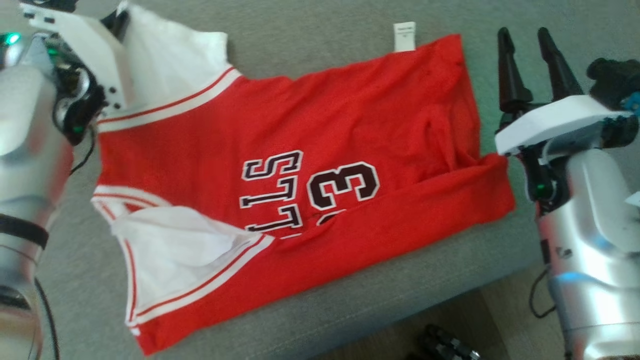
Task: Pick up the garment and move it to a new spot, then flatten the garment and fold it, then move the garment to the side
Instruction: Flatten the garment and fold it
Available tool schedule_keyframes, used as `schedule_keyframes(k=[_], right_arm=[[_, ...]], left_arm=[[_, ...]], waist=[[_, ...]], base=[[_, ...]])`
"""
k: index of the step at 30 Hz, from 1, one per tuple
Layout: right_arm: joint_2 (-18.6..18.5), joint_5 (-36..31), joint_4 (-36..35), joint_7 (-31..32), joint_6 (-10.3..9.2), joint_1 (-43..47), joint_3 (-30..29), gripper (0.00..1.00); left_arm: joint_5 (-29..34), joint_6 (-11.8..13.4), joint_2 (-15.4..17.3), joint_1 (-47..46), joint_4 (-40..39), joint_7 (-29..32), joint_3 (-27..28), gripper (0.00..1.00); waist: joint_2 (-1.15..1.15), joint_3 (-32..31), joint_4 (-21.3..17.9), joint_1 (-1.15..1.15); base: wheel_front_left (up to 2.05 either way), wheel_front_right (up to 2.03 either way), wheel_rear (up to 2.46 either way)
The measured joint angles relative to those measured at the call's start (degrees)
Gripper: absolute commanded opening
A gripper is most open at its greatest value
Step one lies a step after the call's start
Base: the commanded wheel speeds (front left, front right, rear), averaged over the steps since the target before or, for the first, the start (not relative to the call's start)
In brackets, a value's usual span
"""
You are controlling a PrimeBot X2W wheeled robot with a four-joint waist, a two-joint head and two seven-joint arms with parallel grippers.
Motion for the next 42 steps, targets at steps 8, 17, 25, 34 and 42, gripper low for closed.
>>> schedule_keyframes(k=[8,17,25,34,42], right_arm=[[-5.03,2.36,3.99,5.58,0.00,-2.49,-0.51,1.00],[-10.06,4.61,10.16,11.23,0.00,-5.15,3.39,1.00],[-12.76,2.97,16.96,12.13,0.00,-8.63,6.71,1.00],[-12.87,3.54,22.41,11.63,0.00,-10.94,7.57,1.00],[-12.88,6.10,25.03,10.68,0.00,-12.95,10.85,0.00]], left_arm=[[-4.26,-0.01,-0.59,1.76,-8.31,-4.25,-0.92,0.00],[-5.56,0.76,0.34,6.09,-18.27,-3.89,-1.54,0.00],[-6.39,2.60,1.26,8.05,-24.37,-1.44,-1.94,0.00],[-6.50,3.80,3.01,8.06,-27.95,-0.32,-1.93,0.00],[-6.70,4.61,3.42,8.12,-29.09,0.13,-1.94,0.00]], waist=[[0.00,-1.13,5.35,0.00],[0.00,-0.53,10.34,0.00],[0.00,0.59,11.42,0.00],[0.00,1.28,11.04,0.00],[0.00,1.79,10.97,0.00]], base=[[0.00,0.00,0.00],[0.00,0.00,0.00],[0.00,0.00,0.00],[0.00,0.00,0.00],[0.00,0.00,0.00]])
